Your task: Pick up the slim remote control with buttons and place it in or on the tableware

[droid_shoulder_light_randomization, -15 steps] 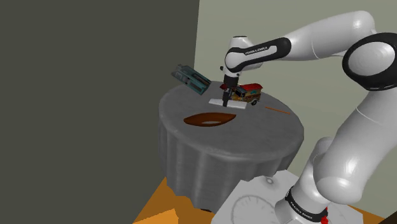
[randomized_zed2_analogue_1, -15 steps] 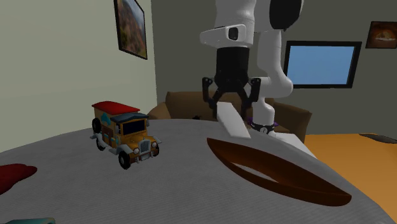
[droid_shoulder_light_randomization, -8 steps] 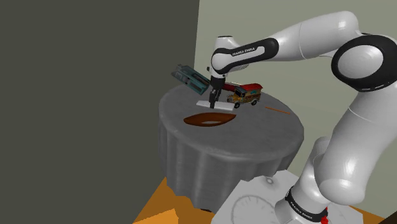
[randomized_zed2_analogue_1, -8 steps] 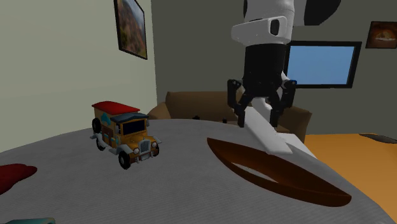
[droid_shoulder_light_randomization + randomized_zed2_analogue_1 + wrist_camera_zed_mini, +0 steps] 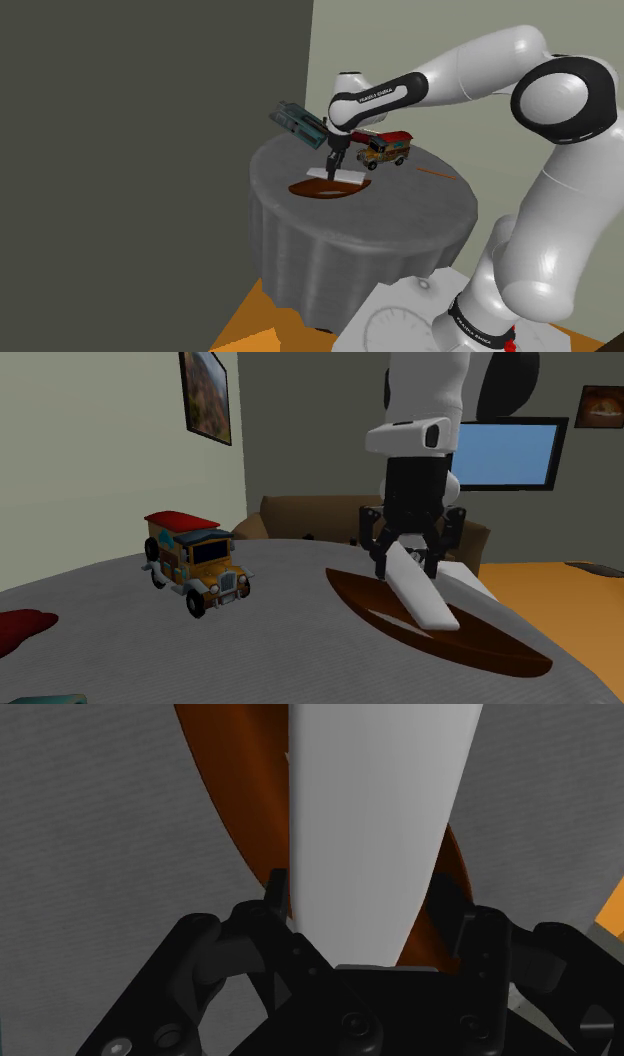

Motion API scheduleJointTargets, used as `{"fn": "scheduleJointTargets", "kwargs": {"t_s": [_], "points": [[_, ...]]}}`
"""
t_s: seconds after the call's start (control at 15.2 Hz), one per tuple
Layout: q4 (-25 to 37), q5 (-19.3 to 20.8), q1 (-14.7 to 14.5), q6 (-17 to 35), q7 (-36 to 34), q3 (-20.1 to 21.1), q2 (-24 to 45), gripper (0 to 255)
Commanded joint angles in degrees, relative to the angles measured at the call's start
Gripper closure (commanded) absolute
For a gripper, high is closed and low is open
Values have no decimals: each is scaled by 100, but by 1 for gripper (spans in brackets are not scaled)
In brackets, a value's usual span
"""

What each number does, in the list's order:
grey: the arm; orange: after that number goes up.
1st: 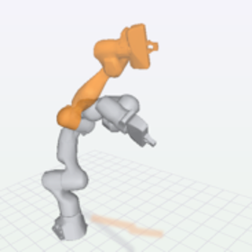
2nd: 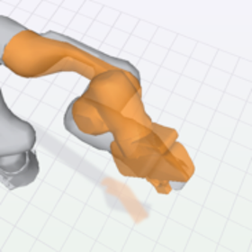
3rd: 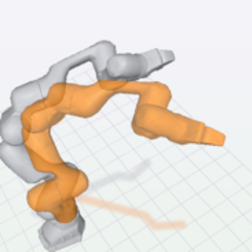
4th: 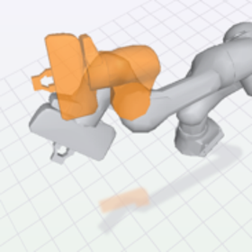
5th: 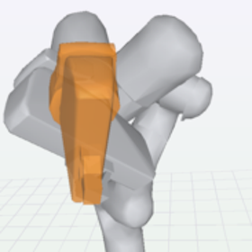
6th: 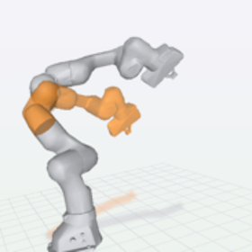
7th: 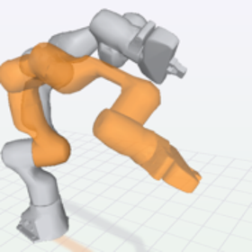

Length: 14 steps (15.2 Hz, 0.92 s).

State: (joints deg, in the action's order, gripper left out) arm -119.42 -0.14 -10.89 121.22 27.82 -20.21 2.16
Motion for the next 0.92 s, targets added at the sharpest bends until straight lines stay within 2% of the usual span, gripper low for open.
{"fn": "scheduleJointTargets", "kwargs": {"t_s": [0.0,0.2,0.73,0.79,0.86], "points": [[-63,-36,5,147,23,-1,84,255],[-206,-96,13,419,64,1,223,255],[-206,-96,13,419,64,1,223,255],[-206,-96,13,419,64,1,223,0],[-206,-96,13,419,64,1,223,0]]}}
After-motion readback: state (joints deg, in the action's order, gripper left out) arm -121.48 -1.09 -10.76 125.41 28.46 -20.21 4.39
